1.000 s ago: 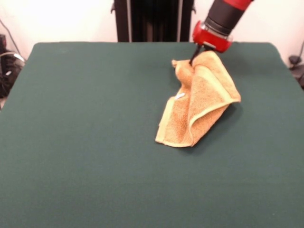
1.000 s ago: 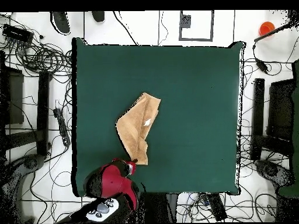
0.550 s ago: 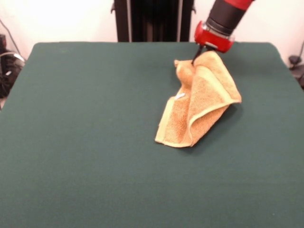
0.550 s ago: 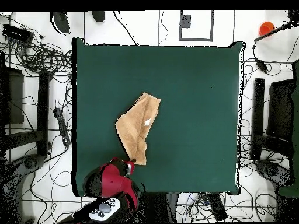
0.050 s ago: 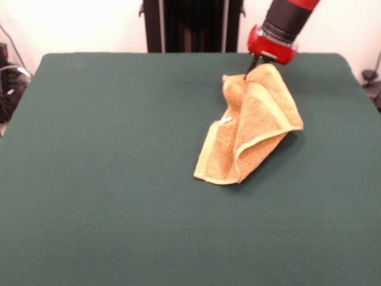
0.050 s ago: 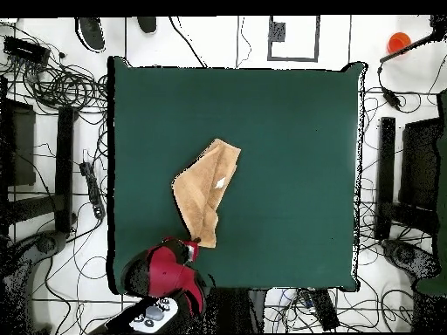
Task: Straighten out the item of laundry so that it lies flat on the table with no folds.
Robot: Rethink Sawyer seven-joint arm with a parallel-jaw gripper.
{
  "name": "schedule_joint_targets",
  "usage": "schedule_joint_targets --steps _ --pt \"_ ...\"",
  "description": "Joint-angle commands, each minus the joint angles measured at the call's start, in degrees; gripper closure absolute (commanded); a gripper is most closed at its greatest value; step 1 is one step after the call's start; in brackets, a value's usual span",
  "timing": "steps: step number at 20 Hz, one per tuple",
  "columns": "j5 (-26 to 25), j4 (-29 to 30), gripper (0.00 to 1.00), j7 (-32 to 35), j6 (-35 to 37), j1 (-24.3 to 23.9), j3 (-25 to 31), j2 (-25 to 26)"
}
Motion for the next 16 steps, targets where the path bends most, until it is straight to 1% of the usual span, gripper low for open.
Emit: schedule_joint_targets --steps 1,16 --pt "3.52 0.89 1.00 15.70 3.97 1.09 7.11 -0.31" --pt "4.15 0.77 1.00 16.00 4.53 1.71 6.75 -0.20"
